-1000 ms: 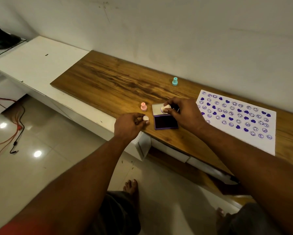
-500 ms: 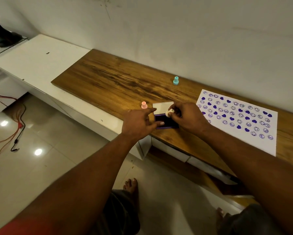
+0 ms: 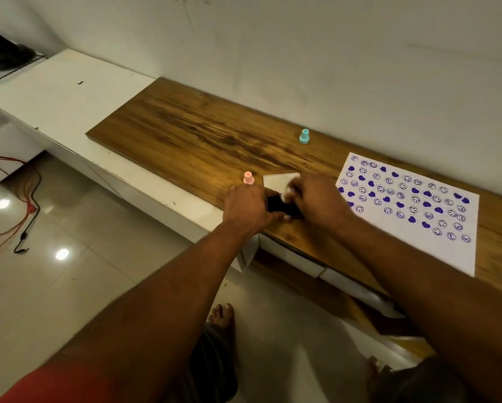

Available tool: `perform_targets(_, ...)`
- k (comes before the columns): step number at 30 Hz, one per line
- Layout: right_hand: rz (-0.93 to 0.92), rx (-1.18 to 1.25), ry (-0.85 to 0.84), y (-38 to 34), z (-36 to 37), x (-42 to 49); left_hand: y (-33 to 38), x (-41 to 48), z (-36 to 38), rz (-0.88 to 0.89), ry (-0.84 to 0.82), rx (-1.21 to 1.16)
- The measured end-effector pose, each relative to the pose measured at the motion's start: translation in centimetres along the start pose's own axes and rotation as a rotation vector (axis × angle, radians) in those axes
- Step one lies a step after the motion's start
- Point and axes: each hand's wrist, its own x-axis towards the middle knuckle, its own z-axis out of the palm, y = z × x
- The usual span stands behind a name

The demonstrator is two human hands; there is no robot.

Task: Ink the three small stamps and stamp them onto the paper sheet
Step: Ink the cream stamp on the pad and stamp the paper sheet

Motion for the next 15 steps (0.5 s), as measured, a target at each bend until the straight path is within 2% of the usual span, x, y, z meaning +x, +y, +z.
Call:
perform_targets(2,0.013,-0.212,-0.123,0.4,2.0,-0.4,0.1,-0.1,0.1,-0.015,-0.015,-0.027)
perform_targets(5,-0.091,-0.396,-0.107,0.1,3.4,-0.7,0.1,-0.3,0.0,-0.026,-0.026,-0.052)
perform_targets(9,-0.128,-0.396,-0.039,0.9,4.0,-1.9,0.2,-0.4,-0.2,-0.039,-0.036,-0.095)
perform_targets(15,-0.1,-0.286,-0.041,0.6,3.2,-2.1,0.7,-0.5,-0.6,-0.072,-0.054,-0.093)
